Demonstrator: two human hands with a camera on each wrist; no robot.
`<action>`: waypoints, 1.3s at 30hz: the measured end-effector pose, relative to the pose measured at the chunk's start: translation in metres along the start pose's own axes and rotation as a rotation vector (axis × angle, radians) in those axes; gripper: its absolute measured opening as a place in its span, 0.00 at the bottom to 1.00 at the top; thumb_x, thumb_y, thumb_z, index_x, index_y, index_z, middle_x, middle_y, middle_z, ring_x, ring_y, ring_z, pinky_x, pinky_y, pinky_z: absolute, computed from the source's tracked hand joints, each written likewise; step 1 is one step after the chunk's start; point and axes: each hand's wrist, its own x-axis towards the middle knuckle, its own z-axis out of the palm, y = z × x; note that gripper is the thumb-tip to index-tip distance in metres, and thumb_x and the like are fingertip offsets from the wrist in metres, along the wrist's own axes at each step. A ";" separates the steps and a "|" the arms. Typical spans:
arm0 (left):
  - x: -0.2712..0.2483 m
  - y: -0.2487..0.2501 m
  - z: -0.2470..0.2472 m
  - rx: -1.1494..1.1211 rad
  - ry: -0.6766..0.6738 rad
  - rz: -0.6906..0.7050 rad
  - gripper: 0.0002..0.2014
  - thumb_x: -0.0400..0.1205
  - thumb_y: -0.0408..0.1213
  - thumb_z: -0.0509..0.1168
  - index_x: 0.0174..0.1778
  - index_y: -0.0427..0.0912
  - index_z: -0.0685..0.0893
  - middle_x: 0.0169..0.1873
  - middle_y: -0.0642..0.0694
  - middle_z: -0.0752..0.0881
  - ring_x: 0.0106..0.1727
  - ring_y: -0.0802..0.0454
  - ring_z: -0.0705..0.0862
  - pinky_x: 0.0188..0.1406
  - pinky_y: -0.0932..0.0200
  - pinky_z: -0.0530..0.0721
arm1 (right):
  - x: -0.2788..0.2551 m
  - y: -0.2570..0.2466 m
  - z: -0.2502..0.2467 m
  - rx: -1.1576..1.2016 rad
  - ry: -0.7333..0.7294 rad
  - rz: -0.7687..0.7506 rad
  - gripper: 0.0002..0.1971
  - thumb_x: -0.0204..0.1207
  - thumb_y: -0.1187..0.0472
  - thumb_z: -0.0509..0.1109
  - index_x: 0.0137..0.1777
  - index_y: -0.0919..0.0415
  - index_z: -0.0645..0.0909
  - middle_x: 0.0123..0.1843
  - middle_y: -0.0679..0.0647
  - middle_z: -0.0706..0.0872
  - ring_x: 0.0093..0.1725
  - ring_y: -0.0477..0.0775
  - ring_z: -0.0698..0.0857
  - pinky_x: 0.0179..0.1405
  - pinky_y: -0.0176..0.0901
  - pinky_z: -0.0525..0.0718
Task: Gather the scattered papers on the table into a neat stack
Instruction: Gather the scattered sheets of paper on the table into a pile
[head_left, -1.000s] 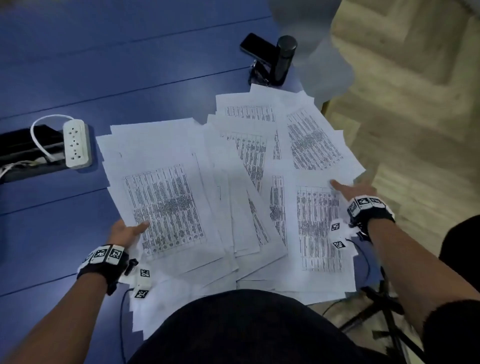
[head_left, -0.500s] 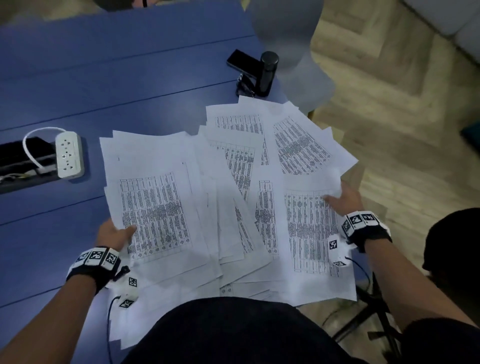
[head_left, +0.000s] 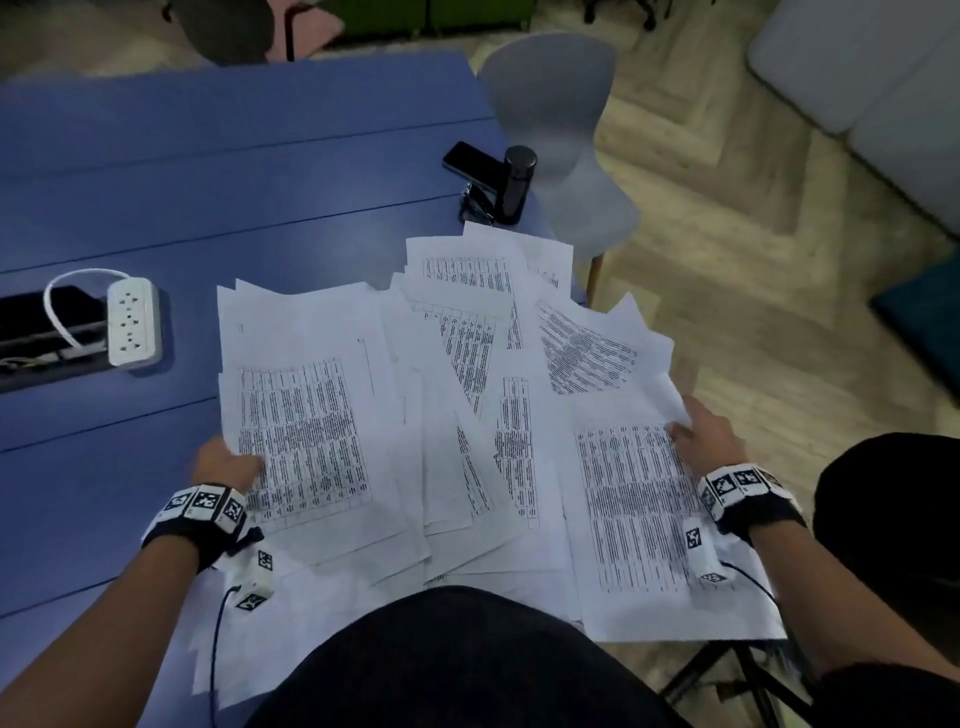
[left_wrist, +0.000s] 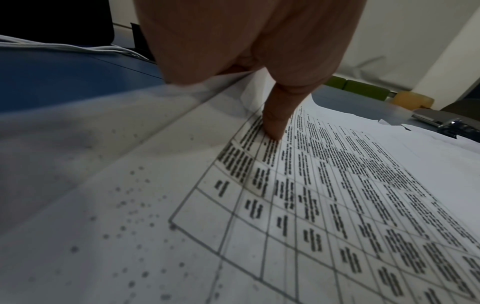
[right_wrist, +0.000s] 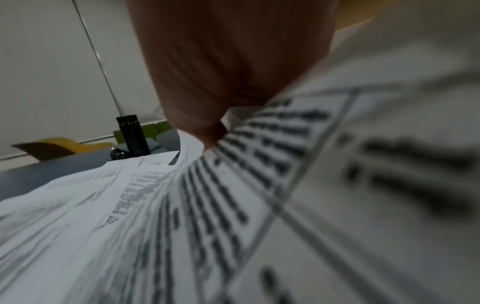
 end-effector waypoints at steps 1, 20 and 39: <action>0.000 0.000 0.000 -0.006 -0.001 -0.001 0.14 0.76 0.23 0.68 0.57 0.28 0.82 0.53 0.30 0.86 0.49 0.37 0.84 0.50 0.48 0.80 | -0.003 0.000 0.003 -0.018 -0.001 -0.007 0.21 0.82 0.63 0.65 0.74 0.59 0.72 0.56 0.70 0.86 0.48 0.68 0.87 0.51 0.55 0.85; 0.005 -0.002 -0.006 -0.054 -0.071 0.003 0.13 0.77 0.21 0.66 0.58 0.26 0.82 0.42 0.39 0.81 0.42 0.44 0.79 0.46 0.56 0.77 | -0.072 -0.118 -0.138 0.446 0.314 -0.219 0.05 0.81 0.62 0.68 0.49 0.64 0.81 0.31 0.54 0.84 0.28 0.43 0.84 0.24 0.32 0.79; 0.019 -0.020 -0.016 -0.557 -0.238 -0.147 0.37 0.72 0.67 0.68 0.64 0.37 0.79 0.60 0.46 0.79 0.64 0.49 0.77 0.68 0.49 0.73 | -0.072 -0.214 0.128 0.350 -0.256 -0.206 0.15 0.82 0.64 0.65 0.68 0.64 0.78 0.61 0.60 0.85 0.57 0.54 0.82 0.59 0.40 0.75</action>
